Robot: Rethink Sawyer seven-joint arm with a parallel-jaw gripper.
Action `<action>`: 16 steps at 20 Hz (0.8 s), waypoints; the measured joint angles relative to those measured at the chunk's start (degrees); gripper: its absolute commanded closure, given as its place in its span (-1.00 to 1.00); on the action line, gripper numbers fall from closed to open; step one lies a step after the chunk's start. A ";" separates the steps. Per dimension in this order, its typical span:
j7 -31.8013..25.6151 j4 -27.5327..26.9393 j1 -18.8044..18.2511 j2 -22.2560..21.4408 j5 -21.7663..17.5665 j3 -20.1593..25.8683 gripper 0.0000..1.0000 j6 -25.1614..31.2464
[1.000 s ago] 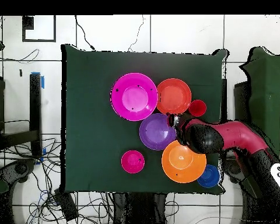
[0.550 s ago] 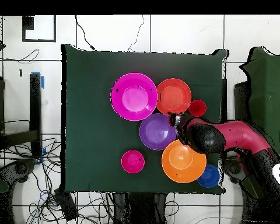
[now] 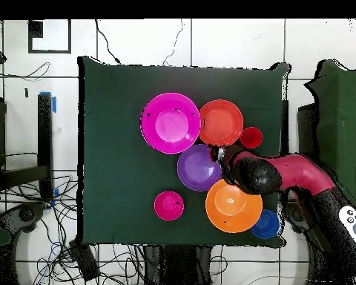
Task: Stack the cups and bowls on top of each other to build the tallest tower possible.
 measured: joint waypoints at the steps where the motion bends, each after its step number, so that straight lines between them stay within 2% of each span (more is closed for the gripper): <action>1: 0.00 -0.06 0.02 0.29 0.00 0.01 -1.00 -0.01; 9: -0.47 -1.40 0.09 2.34 -0.01 0.00 -1.00 0.00; 16: -3.60 -3.57 0.14 2.81 -0.01 -0.01 -1.00 0.00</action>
